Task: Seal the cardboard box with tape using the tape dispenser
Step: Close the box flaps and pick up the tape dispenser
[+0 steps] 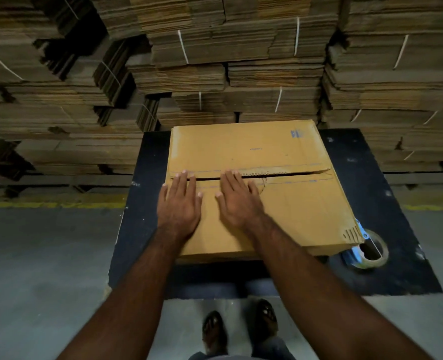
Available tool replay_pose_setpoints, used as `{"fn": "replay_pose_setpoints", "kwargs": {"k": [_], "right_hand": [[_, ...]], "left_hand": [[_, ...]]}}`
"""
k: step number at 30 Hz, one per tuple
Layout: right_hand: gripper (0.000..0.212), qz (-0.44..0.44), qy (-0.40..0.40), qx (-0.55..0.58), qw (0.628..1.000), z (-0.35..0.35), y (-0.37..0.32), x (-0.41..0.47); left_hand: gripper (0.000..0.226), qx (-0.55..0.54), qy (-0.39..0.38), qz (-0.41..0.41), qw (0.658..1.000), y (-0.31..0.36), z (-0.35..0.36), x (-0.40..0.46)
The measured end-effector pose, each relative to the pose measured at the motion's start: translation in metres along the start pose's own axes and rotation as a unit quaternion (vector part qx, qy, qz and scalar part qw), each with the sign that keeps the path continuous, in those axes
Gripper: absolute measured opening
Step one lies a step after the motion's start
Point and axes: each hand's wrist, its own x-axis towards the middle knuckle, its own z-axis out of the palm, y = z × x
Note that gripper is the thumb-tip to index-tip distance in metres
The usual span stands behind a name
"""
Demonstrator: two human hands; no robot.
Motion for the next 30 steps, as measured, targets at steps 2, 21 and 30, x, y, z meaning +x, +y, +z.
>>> {"fn": "replay_pose_setpoints", "kwargs": {"k": [2,21,30], "right_hand": [[0.064,0.026,0.006,-0.004,1.000,0.004,0.015,0.000],[0.064,0.226,0.070,0.057,0.970,-0.037,0.168,-0.045],[0.032,0.371,0.273,0.176,0.870,-0.028,0.221,-0.115]], "left_hand": [[0.062,0.014,0.001,0.018,1.000,-0.012,0.003,0.002],[0.065,-0.022,-0.021,0.042,0.999,-0.027,0.000,0.024],[0.087,0.031,-0.030,0.119,0.992,0.022,-0.007,-0.004]]}}
